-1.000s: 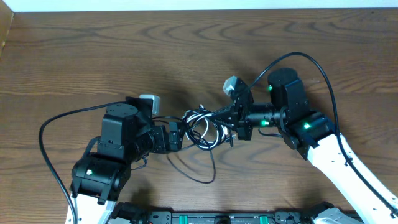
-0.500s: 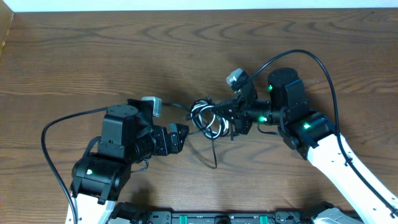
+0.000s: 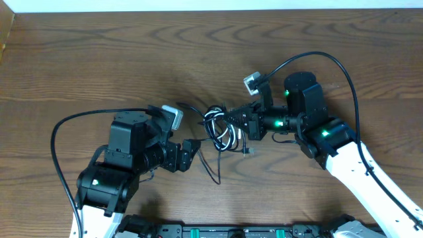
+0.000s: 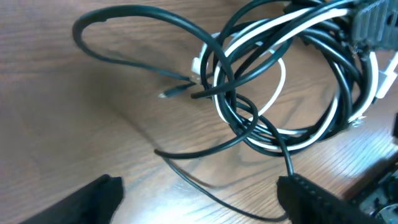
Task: Untangle cables
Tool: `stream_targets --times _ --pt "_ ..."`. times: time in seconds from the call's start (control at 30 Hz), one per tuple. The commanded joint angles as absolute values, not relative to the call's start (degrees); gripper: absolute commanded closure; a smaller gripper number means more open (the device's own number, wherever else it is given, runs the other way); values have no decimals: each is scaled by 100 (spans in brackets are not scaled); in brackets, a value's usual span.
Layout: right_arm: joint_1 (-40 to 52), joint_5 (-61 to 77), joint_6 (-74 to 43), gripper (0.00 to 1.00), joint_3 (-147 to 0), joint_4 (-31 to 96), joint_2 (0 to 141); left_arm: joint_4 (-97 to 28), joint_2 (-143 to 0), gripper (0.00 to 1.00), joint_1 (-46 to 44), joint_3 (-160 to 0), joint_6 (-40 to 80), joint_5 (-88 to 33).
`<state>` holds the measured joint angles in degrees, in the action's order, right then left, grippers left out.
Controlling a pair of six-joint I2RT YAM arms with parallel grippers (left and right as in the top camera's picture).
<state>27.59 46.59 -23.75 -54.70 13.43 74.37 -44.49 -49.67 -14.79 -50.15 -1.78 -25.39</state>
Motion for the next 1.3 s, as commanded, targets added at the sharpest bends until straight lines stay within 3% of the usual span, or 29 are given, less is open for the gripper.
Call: stream_targets --times 0.0,0.47,0.67,1.17,1.23,1.27 --pt "2773 5242 -2731 99 -5546 1304 7426 -4401 -4971 23 -1485 -4923 -580 -2598" --pt "2775 6141 -3041 99 -5546 1258 7426 -4058 -4976 31 -1946 -4923 -585 -2657" --pt "2775 6257 -3107 99 -5546 1256 7426 -3763 -5157 49 -2231 -4923 -648 -2637" --pt "2775 6506 -3081 99 -5546 1214 7426 -3096 -5942 50 -2241 -4923 -642 -2585" --pt "2775 6497 -3057 99 -5546 1214 7426 -3072 -5894 73 -2241 -4923 -642 -2591" --pt "2775 6482 -3055 99 -5546 1216 7426 -3072 -5863 90 -2241 -4923 -642 -2591"
